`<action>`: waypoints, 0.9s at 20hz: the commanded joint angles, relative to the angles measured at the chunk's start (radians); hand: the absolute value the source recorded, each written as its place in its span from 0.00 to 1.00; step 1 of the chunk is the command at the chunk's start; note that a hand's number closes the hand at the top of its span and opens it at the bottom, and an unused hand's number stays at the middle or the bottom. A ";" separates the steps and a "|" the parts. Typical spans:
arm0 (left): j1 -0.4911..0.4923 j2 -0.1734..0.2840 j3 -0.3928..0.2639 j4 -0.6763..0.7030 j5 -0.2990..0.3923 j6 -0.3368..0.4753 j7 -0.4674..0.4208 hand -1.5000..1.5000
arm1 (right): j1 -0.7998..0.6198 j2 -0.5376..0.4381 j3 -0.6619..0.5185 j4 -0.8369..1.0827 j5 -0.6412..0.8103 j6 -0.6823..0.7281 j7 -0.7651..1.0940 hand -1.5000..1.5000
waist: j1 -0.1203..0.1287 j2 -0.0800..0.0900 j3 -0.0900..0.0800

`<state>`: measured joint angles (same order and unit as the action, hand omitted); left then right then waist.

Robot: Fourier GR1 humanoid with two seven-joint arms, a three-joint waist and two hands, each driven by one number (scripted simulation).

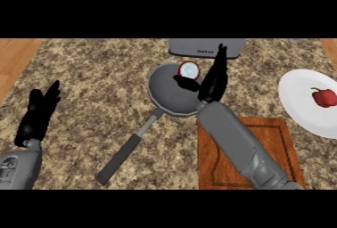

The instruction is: Pick the can from the cutting board and place it in the pan

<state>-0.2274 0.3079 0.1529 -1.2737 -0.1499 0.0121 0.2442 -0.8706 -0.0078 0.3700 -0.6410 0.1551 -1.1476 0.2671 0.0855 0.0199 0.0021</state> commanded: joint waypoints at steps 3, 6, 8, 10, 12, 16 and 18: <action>0.029 0.007 0.038 0.051 0.003 0.016 -0.030 0.50 | 0.099 0.007 0.009 -0.118 -0.052 -0.139 -0.046 0.00 | -0.072 -0.017 -0.002; 0.097 0.008 0.036 -0.041 0.008 0.014 0.023 0.50 | 0.217 -0.029 0.038 -0.266 0.019 -0.117 0.017 0.00 | -0.107 -0.034 -0.003; 0.082 0.048 0.084 0.012 0.027 0.000 -0.019 0.50 | 0.389 -0.076 0.061 -0.407 0.014 -0.091 -0.056 0.00 | -0.120 -0.032 -0.003; 0.148 0.042 0.072 -0.080 0.031 -0.008 0.013 0.50 | 0.432 -0.127 0.097 -0.537 0.050 -0.062 0.042 0.00 | -0.112 -0.037 -0.003; 0.071 0.034 0.077 -0.019 0.012 0.029 0.017 0.50 | 0.577 -0.195 0.123 -0.681 0.032 -0.010 0.011 0.00 | -0.134 -0.034 -0.003; 0.161 0.007 0.068 -0.048 0.013 0.022 -0.038 0.50 | 0.769 -0.334 0.131 -0.936 0.034 0.031 0.050 0.00 | -0.114 -0.029 -0.003; 0.188 0.013 0.066 -0.104 0.033 -0.008 -0.028 0.50 | 0.845 -0.388 0.161 -1.049 0.095 0.028 0.140 0.00 | -0.108 -0.030 -0.004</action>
<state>-0.0869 0.3260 0.2180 -1.3404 -0.1299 0.0228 0.2369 -0.1801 -0.2940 0.4984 -1.4802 0.2053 -1.1346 0.3275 -0.0283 -0.0112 -0.0012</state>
